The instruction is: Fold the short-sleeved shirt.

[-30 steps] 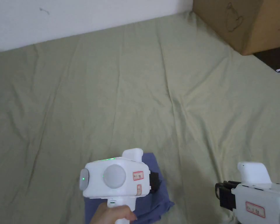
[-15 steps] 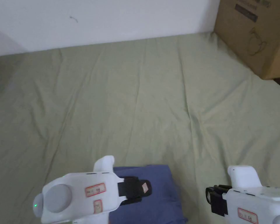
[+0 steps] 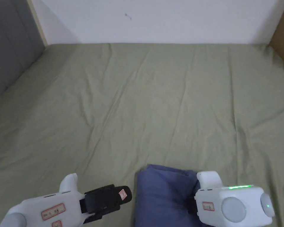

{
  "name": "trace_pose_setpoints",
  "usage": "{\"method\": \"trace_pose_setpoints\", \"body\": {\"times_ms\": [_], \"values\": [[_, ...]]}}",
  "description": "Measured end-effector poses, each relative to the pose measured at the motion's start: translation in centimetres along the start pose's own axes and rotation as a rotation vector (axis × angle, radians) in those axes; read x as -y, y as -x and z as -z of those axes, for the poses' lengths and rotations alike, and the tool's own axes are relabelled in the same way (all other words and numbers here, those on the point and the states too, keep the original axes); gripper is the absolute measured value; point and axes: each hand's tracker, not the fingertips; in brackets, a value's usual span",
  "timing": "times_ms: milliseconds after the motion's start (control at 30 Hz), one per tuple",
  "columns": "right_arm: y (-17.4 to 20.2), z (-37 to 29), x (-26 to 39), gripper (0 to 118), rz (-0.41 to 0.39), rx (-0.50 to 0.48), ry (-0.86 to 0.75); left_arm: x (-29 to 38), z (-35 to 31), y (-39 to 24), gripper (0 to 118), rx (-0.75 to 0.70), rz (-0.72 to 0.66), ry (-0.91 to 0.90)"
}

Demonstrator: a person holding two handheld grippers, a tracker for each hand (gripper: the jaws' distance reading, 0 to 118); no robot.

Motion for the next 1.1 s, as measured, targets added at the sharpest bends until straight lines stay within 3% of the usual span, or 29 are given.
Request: {"method": "trace_pose_setpoints", "body": {"times_ms": [200, 400, 467, 500, 533, 567, 667, 867, 1000, 1100], "values": [[0.3, -0.7, -0.9, 0, -0.007, 0.011, 0.039, -0.7, 4.9, 0.9, 110, 0.101, -0.032, 0.098], [0.2, -0.8, -0.9, 0, 0.011, 0.012, 0.038, -1.1, 11.3, 2.4, 110, 0.111, -0.103, 0.299], [0.1, -0.8, -0.8, 0, 0.025, 0.006, 0.036, -1.3, 12.1, 2.5, 109, 0.203, -0.128, 0.283], [0.1, -0.8, -0.7, 0, 0.028, 0.005, 0.033, -1.3, 12.3, 2.6, 102, 0.192, -0.128, 0.27], [0.2, -0.8, -0.7, 0, 0.029, 0.007, 0.032, -1.3, 12.9, 2.6, 81, 0.107, -0.138, 0.255], [0.3, -0.7, -0.9, 0, 0.034, 0.015, 0.037, -1.2, 13.9, 2.7, 28, 0.021, -0.095, 0.276], [0.8, -1.1, -1.3, 0, 0.023, 0.033, 0.032, -1.4, 13.1, 3.2, 28, 0.149, -0.141, 0.277], [2.3, -3.6, -2.4, 0, 0.044, -0.014, -0.055, -5.4, 9.1, 2.1, 27, 0.032, 0.053, 0.302], [3.3, -5.3, -3.1, 0, 0.03, -0.014, -0.121, -10.8, 3.9, 3.0, 27, -0.174, 0.201, 0.291], [3.4, -5.7, -3.6, 0, 0.03, -0.014, -0.135, -16.0, -0.4, 5.1, 27, -0.415, 0.248, 0.295]]}}
